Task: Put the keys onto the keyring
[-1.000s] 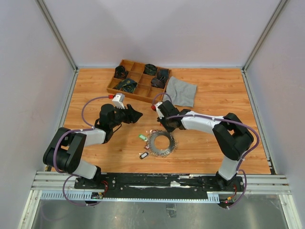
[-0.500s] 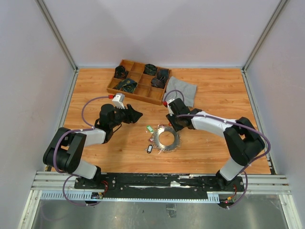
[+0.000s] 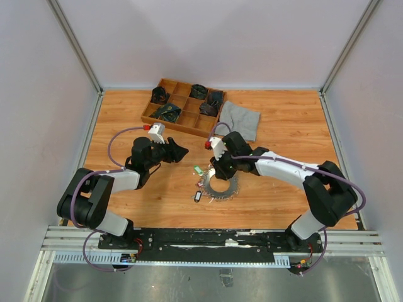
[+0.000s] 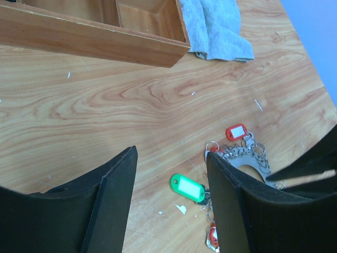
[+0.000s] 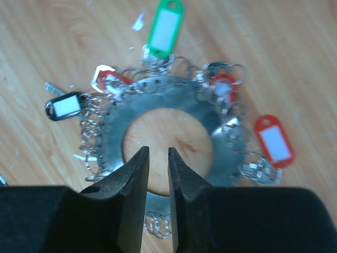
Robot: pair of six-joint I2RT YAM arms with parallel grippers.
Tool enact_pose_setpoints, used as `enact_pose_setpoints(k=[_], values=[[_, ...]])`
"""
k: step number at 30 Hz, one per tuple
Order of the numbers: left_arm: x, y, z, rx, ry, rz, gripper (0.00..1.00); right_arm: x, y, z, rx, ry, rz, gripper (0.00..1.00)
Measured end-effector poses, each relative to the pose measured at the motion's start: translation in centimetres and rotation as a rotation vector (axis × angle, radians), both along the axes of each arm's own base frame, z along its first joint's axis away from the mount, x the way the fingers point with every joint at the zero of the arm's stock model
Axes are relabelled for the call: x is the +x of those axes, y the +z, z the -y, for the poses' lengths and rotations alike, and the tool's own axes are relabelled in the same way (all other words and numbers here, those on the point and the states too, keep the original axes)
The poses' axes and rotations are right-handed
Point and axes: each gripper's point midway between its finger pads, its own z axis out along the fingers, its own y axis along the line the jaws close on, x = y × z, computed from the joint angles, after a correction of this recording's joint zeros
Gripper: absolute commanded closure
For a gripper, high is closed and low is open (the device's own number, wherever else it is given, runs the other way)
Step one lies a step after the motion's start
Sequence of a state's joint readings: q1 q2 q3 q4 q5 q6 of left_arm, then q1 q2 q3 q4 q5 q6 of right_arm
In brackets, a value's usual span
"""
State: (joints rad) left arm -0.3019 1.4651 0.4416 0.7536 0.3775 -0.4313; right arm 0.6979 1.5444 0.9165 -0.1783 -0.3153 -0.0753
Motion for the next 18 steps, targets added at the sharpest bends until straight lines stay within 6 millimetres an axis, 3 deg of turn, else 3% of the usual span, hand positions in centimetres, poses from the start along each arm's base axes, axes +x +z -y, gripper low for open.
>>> enact_pose_setpoints(k=[7, 18], values=[[0.0, 0.0, 0.0, 0.001, 0.0, 0.0, 0.4, -3.9, -1.7, -1.8, -0.034, 0.124, -0.099, 0.76], [0.0, 0.0, 0.0, 0.001, -0.001, 0.0, 0.4, -6.2, -2.5, -2.1, -0.076, 0.182, -0.133, 0.69]])
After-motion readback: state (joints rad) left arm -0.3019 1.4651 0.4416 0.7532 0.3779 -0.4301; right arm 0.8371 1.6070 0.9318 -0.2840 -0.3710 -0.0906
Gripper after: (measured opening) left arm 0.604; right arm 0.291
